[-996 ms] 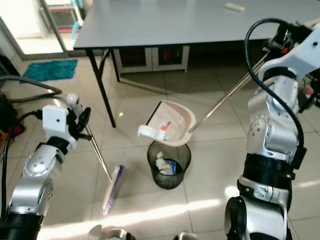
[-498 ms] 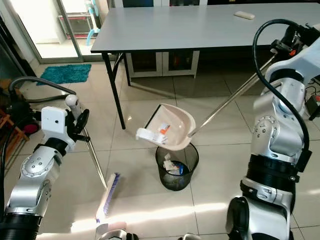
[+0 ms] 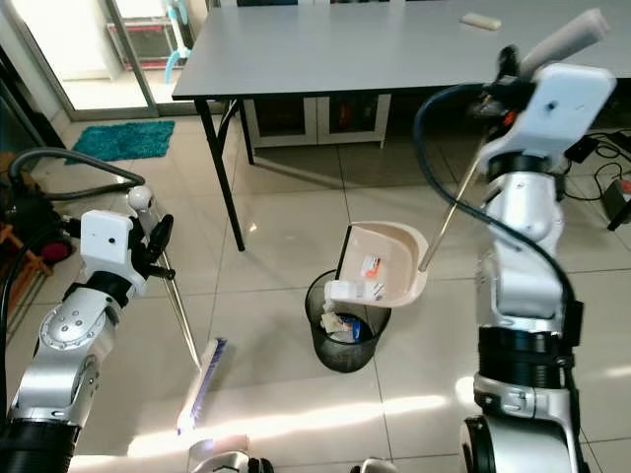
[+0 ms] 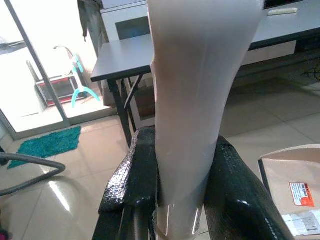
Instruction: Sweep floor
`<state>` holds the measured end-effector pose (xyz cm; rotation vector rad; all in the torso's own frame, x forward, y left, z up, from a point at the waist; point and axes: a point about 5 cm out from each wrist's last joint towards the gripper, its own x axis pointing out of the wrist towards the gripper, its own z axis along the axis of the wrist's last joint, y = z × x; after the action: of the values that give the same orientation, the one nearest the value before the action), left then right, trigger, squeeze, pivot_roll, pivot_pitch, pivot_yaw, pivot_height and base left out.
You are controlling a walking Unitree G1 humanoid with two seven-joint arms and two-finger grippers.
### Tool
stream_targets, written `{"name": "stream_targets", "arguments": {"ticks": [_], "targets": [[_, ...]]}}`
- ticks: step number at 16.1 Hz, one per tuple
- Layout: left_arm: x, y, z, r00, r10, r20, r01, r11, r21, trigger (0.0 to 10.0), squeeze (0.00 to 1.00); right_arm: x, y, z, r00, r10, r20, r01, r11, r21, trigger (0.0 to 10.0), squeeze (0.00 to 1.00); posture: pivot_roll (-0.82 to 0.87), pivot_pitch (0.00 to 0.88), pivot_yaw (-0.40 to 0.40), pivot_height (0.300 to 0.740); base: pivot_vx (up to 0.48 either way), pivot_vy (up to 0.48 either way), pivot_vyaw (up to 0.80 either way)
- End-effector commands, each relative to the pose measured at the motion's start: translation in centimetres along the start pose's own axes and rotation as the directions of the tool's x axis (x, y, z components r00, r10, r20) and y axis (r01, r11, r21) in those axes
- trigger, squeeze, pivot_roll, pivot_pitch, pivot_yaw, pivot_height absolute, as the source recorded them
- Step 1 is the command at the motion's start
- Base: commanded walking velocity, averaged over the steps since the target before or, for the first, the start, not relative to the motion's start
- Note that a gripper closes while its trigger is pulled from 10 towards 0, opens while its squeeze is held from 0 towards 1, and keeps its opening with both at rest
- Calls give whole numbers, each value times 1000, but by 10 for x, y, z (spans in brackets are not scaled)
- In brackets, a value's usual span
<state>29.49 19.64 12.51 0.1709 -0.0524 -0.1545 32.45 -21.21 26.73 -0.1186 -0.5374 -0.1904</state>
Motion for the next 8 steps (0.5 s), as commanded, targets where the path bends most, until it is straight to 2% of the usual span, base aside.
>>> {"name": "stream_targets", "arguments": {"ticks": [1, 3, 5, 7, 8], "targets": [[2, 6, 6, 999, 17, 28, -18, 999, 36, 10000, 0, -2, 10, 10, 995, 50, 88, -46, 998, -47, 10000, 0, 11, 46, 75, 740, 0, 0, 0], [2, 6, 7, 999, 21, 30, -22, 999, 40, 10000, 0, -9, 27, 10, 983, 138, 117, -126, 986, -106, 10000, 0, 13, 46, 73, 740, 0, 0, 0], [1, 6, 6, 999, 19, 31, -21, 999, 47, 10000, 0, -18, 48, 11, 953, 263, 149, -235, 955, -182, 10000, 0, 13, 44, 75, 740, 0, 0, 0], [1, 5, 7, 999, 11, 32, -13, 999, 53, 10000, 0, -24, 58, 11, 936, 311, 162, -279, 940, -194, 10000, 0, 12, 45, 78, 740, 0, 0, 0], [2, 5, 6, 999, 7, 32, -9, 998, 57, 10000, 0, -30, 67, 11, 914, 367, 171, -328, 919, -218, 10000, 0, 9, 40, 80, 740, 0, 0, 0]]}}
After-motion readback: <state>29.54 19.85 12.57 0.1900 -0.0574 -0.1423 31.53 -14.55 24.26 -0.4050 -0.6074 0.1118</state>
